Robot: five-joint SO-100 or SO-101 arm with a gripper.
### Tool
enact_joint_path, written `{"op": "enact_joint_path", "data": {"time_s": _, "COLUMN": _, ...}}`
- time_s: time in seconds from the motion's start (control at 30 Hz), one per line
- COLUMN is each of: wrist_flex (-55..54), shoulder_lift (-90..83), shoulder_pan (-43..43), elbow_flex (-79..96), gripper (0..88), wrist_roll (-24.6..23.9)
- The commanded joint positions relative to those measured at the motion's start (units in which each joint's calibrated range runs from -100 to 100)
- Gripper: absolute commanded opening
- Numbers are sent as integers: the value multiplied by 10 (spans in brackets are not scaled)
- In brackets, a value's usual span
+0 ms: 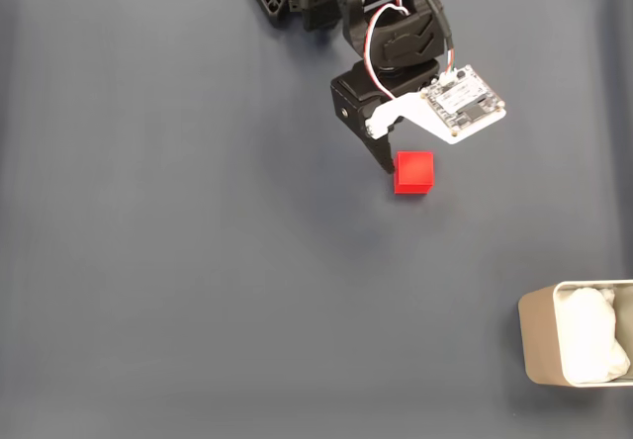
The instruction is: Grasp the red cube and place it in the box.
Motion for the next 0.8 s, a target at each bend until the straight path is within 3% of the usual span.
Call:
{"op": "enact_joint_path", "data": {"time_s": 0.0, "wrist_flex": -12, "shoulder_lift": -18, "shoulder_pan": 6, "elbow_flex": 4, "gripper": 398, "wrist_roll": -1}}
{"op": "enact_joint_path", "data": {"time_s": 0.77, "wrist_flex": -112, "shoulder_lift": 43, "shoulder_pan": -2, "elbow_flex": 52, "gripper": 416, "wrist_roll": -7}}
